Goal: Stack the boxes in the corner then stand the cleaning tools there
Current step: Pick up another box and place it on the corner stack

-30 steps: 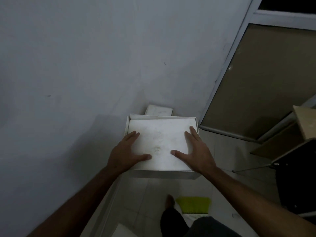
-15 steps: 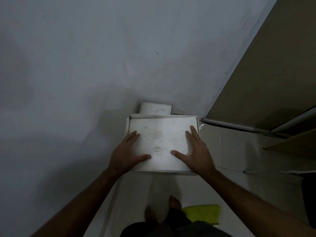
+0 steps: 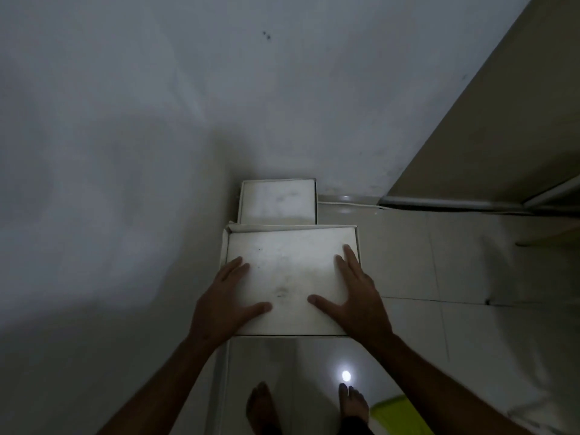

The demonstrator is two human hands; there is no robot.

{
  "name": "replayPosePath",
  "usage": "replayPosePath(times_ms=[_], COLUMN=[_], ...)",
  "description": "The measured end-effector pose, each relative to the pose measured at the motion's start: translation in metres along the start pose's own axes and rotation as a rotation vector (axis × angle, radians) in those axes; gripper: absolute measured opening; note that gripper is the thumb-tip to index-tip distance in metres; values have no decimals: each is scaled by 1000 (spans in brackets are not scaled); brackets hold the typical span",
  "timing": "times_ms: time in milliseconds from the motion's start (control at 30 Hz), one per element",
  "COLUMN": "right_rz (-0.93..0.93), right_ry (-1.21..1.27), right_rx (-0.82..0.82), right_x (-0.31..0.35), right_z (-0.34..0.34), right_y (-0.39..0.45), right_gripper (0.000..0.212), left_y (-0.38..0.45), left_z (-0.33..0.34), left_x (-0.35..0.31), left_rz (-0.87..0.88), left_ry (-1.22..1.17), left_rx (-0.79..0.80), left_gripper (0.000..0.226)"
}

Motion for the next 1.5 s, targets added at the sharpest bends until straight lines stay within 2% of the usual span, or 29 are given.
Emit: replayPosePath(times_ms=[300, 633, 1133, 1500], right_rz=[15, -7, 16, 55], right_ry=[26, 3, -22, -28], right_rx=[-14, -42, -39, -71], right_x=[-67, -109, -136, -149], right_z=[124, 205, 237, 252], right_y=[84, 146, 182, 185], right_gripper=[109, 111, 111, 108], left_y=[89, 151, 188, 204], left_z=[81, 140, 169, 181], left_x=[112, 190, 217, 227], left_rz=[13, 20, 35, 61], left_ry=[-6, -28, -12, -28], left_rx=[-25, -62, -77, -39], left_gripper=[101, 102, 98, 105])
Point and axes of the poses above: each hand's wrist, its own y-axis towards the middle knuckle, its own z-axis out of the palm, x = y × z, the point moved 9 cm from there along y, towards the middle knuckle, and after that the axes turned 6 degrees about x, right-handed, at the moved point
